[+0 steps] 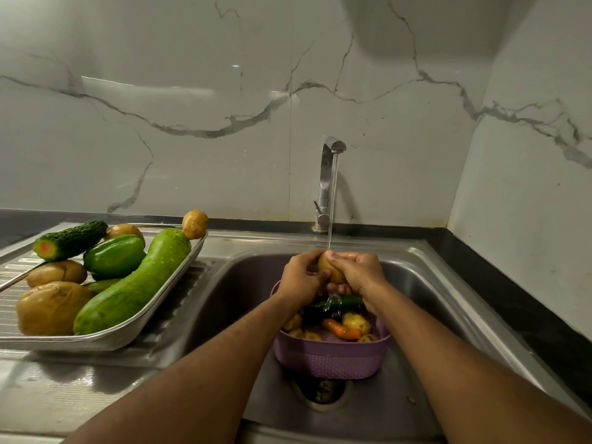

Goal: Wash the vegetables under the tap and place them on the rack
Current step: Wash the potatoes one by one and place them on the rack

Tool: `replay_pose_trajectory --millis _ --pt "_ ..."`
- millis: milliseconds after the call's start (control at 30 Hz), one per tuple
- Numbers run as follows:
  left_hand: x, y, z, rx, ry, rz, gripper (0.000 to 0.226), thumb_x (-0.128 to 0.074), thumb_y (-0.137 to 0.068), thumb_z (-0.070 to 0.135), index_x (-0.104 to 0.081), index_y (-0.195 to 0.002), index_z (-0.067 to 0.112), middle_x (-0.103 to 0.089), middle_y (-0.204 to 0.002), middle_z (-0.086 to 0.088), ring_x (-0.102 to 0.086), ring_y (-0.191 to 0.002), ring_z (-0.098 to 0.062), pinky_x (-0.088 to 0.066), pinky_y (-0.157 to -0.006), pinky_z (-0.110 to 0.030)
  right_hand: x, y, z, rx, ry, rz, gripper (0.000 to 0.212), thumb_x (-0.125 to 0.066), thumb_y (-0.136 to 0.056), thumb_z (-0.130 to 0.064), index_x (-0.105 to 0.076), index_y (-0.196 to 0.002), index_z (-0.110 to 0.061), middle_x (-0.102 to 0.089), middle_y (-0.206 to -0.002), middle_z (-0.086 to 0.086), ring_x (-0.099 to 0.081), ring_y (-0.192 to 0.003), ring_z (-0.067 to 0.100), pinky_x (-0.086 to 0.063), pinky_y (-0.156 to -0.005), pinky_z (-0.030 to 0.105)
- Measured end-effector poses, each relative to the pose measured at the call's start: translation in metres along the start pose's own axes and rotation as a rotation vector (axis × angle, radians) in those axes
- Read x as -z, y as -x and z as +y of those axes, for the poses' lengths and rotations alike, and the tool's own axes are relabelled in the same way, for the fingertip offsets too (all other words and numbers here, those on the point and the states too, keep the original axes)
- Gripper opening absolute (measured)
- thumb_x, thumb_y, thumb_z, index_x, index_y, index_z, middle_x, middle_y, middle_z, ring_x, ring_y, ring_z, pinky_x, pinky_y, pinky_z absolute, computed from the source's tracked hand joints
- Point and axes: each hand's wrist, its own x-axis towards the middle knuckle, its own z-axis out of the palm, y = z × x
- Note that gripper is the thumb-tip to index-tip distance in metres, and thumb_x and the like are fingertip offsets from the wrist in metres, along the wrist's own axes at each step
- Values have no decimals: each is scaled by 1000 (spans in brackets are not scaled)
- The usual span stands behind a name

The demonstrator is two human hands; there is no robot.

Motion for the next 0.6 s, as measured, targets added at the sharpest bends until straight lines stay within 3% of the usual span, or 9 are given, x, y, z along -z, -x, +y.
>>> replay_pose_trajectory --millis 67,133,200,300,433,600 --pt "4 0 -1 18 20 24 48 -59 -99 0 -54 -144 17 -61 -119 10 -61 -115 -10 -55 -89 -23 0 -1 -2 -18 -7 -72 27 -66 -101 -22 -66 -127 -12 -77 -95 17 -75 -69 22 -57 -51 22" --pt "7 0 0 41 39 35 50 -59 -100 1 -51 -147 16 -60 -126 5 -59 -114 -8 -54 -81 -17 1 -4 -2 -44 -39 -138 31 -61 -103 -14 -62 -134 -12 -77 -98 18 -76 -77 25 -60 -58 26" --pt "8 0 -2 44 36 38 51 -59 -100 2 -50 -148 16 -59 -135 1 -57 -120 -10 -53 -83 -18 2 -5 -2 -51 -45 -156 35 -64 -100 -12 -62 -135 -14 -79 -96 16 -77 -80 25 -62 -62 28" --pt "5 0 -1 15 25 34 46 -61 -100 6 -55 -144 18 -64 -134 0 -61 -123 -14 -56 -97 -29 1 -3 0 -20 -9 -92 32 -74 -95 -23 -67 -125 -15 -80 -91 10 -78 -76 22 -61 -60 26" --pt "-2 2 2 -25 24 28 34 -63 -99 11 -65 -132 20 -70 -119 6 -66 -109 -6 -58 -95 -29 -4 -1 3 30 36 9 30 -75 -92 -42 -73 -103 -15 -78 -86 6 -72 -65 17 -58 -55 25" --pt "-2 -3 4 12 65 22 46 -63 -101 22 -54 -146 23 -64 -132 -1 -63 -121 -18 -56 -103 -45 -6 -7 -2 0 2 -35 27 -54 -106 -39 -67 -116 -17 -66 -79 7 -57 -55 11 -43 -43 19"
